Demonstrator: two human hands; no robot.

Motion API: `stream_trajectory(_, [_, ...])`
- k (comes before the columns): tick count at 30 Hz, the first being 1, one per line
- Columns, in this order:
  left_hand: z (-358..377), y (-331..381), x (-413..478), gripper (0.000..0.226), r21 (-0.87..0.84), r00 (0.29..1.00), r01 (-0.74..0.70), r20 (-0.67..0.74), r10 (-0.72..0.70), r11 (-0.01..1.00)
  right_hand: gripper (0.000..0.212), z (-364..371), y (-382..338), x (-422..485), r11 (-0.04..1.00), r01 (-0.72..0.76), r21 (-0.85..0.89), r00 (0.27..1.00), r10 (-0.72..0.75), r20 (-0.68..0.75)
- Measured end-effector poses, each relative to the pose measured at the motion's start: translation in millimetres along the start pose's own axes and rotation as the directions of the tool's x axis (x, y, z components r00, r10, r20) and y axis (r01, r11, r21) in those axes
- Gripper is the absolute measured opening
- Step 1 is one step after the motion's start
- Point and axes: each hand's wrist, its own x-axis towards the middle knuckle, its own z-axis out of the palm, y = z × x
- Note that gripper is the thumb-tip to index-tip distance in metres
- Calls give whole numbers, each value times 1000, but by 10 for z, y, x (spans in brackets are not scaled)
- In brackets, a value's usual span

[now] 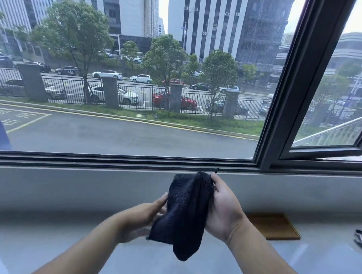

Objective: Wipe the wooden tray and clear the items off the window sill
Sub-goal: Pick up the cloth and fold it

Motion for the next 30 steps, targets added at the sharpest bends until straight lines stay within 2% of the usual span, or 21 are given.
stream_trajectory(3, [179,12,34,90,-205,995,-62,61,76,977,79,21,-7,-3,1000,14,2,1000,-14,-16])
stream_trajectory(6, [210,142,12,56,-374,988,-147,-14,153,916,66,-41,-57,-56,995,11,-96,996,-20,-92])
stream_trajectory(9, [123,300,-4,29,-391,968,-238,-170,185,889,51,-181,-106,-110,969,-54,-239,973,-2,-230])
stream_trajectory(12, [10,385,-30,12,-316,916,-306,-353,188,898,36,-340,-149,-147,890,-141,-433,926,-36,-375])
stream_trajectory(14, [-38,387,-30,17,-297,882,-311,-443,158,903,31,-431,-150,-154,814,-204,-543,893,-72,-443])
stream_trajectory(17, [-85,349,-8,18,-340,842,-329,-527,111,881,30,-487,-144,-139,748,-256,-612,855,-120,-504])
stream_trajectory(19, [-154,317,-11,18,-330,824,-338,-557,107,881,29,-506,-195,-117,759,-201,-620,840,-191,-507])
stream_trajectory(23, [-334,271,-66,34,-289,783,-341,-615,100,895,24,-549,-351,-115,849,4,-528,828,-299,-474])
stream_trajectory(25, [-398,257,-94,37,-285,787,-334,-609,100,898,24,-566,-381,-112,837,5,-547,824,-313,-472])
stream_trajectory(29, [-431,271,-155,43,-250,838,-299,-531,128,921,18,-522,-395,-85,807,-1,-590,822,-335,-459])
stream_trajectory(30, [-421,280,-169,47,-242,855,-281,-503,127,929,22,-495,-392,-80,800,2,-600,836,-331,-439])
